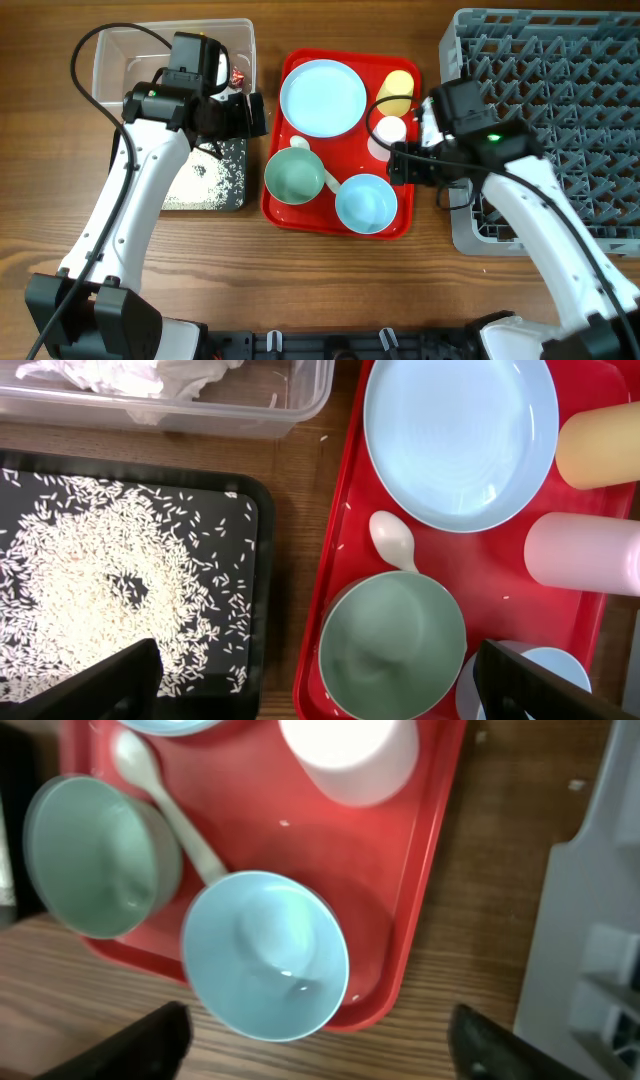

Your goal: Sort waste into correct bins and load items into the dishwasher rack

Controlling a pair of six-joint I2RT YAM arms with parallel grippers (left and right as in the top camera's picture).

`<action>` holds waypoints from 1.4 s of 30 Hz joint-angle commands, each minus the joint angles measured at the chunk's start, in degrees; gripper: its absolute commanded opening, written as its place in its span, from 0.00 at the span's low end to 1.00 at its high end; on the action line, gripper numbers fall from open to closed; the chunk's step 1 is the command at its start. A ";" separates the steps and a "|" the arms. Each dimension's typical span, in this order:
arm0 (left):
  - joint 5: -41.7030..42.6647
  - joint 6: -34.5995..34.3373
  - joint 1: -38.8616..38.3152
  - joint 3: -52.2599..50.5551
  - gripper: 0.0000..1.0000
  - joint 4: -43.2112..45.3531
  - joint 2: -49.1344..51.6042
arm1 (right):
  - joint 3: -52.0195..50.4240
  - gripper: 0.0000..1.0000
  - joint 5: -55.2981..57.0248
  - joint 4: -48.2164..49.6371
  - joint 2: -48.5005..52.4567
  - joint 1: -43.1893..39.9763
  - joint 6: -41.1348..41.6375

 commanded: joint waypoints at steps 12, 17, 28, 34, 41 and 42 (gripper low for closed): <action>-4.66 -3.96 21.42 0.39 1.00 2.69 0.02 | -16.59 0.18 -5.86 18.97 9.33 0.72 4.26; -4.66 -3.96 24.02 0.39 1.00 2.58 0.02 | -16.33 0.04 0.00 18.58 8.57 0.70 6.19; -4.66 -3.96 24.02 0.39 1.00 2.58 0.02 | -0.39 0.04 48.46 17.49 -15.43 0.42 -4.20; -4.66 -3.96 24.02 0.39 1.00 2.58 0.02 | -0.39 0.04 71.97 82.88 7.28 -4.61 -52.57; -4.66 -3.93 24.02 0.39 1.00 2.58 0.02 | -0.39 0.05 71.43 97.04 25.81 -12.44 -64.13; -4.66 -3.93 24.02 0.39 1.00 2.58 0.02 | -0.39 0.04 70.44 97.02 26.36 -12.85 -64.13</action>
